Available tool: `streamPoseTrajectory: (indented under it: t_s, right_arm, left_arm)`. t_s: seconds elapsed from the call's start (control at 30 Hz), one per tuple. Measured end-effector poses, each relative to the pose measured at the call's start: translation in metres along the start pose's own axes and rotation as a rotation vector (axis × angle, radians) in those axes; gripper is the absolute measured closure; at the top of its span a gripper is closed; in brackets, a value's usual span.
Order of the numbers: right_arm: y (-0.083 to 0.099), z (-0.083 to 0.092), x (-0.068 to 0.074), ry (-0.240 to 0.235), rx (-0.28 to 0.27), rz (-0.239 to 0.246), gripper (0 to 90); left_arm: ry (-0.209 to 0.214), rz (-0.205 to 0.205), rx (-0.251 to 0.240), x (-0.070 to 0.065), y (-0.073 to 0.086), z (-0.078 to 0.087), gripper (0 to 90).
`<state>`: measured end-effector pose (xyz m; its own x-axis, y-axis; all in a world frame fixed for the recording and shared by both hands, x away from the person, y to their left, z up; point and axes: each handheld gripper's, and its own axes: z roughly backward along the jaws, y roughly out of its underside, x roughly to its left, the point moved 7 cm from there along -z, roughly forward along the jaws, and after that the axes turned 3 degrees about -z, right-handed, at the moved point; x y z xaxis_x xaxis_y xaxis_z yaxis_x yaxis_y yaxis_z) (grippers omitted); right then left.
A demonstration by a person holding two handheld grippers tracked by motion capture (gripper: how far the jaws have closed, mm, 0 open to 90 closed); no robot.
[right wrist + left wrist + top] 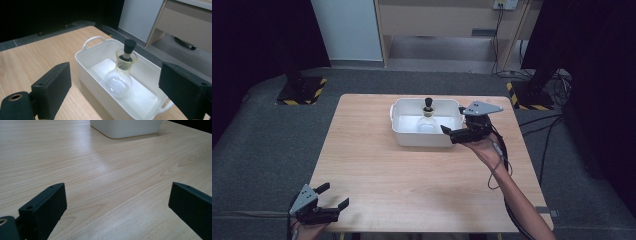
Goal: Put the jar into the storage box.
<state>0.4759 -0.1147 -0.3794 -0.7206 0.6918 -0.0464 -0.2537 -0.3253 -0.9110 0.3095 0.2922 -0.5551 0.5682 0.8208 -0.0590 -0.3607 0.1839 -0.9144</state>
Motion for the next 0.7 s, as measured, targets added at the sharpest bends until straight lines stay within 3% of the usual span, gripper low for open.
streamPoseTrajectory:
  t_s: [0.3,0.7]
  right_arm:
    - [0.025,0.033,-0.006,0.023,-0.018,-0.039,10.8]
    - [0.066,0.063,0.005,0.029,-0.027,-0.058,10.6]
  left_arm:
    - [0.000,0.001,0.003,0.000,0.000,0.000,0.4]
    - [0.001,0.007,-0.005,0.001,0.000,0.000,0.4]
